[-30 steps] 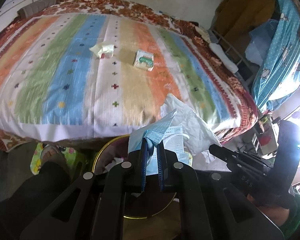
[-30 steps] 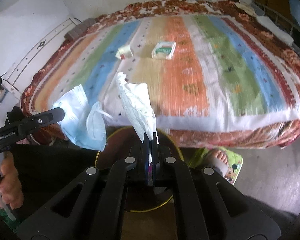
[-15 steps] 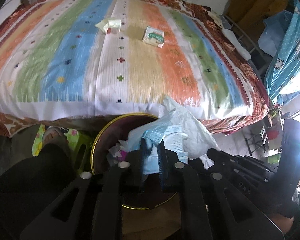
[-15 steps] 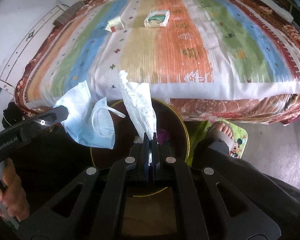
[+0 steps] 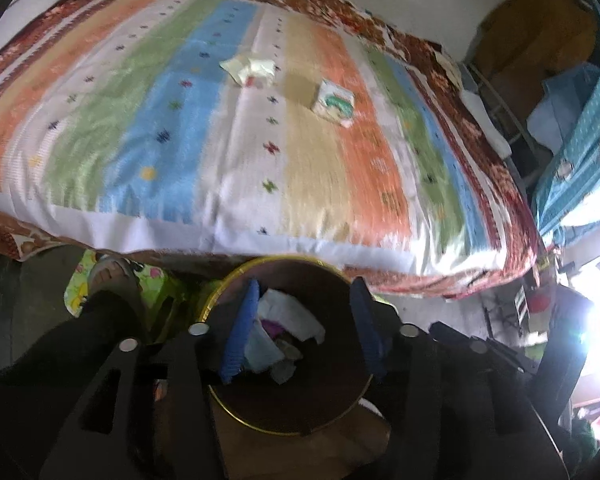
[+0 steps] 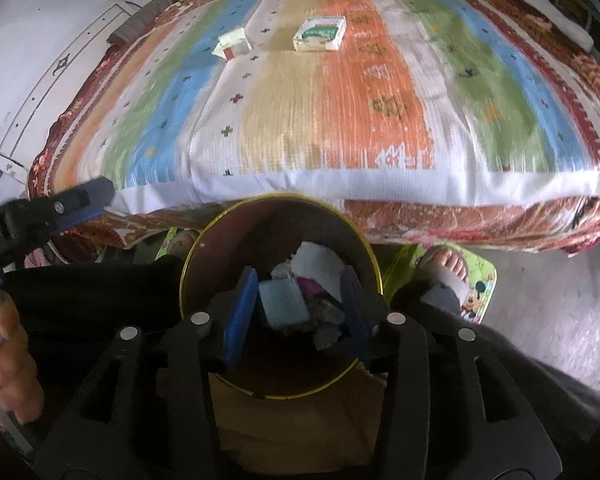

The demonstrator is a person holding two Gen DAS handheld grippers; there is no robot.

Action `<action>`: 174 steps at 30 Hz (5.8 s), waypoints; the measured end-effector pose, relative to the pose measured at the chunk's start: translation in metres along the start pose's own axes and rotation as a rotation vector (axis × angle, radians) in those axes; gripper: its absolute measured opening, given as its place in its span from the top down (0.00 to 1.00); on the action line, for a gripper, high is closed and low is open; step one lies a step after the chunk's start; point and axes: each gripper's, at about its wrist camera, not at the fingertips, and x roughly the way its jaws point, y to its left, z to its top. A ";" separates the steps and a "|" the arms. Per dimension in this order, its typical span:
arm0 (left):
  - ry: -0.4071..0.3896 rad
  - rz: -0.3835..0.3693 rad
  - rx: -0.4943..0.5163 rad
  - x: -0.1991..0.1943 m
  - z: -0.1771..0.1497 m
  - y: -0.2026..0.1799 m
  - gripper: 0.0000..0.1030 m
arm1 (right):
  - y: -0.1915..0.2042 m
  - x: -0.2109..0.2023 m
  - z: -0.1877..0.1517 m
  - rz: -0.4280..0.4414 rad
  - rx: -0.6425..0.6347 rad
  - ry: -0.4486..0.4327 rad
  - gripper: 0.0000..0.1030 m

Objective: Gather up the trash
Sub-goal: 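Move both open tools back toward the green-and-white medicine box, then close left gripper on cream tissue while right gripper closes on eye-drops box, then lift tissue and eye-drops box and carry both toward the bin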

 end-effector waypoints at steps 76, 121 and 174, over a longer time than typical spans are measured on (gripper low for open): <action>-0.004 0.176 -0.104 0.170 0.281 0.052 0.06 | -0.011 0.176 0.287 -0.075 0.006 -0.158 0.09; 0.042 0.098 -0.054 0.152 0.275 0.025 0.74 | -0.016 0.137 0.284 -0.072 -0.031 -0.072 0.33; -0.091 -0.147 0.115 -0.018 0.112 -0.034 0.74 | 0.023 -0.053 0.113 0.041 -0.181 -0.199 0.33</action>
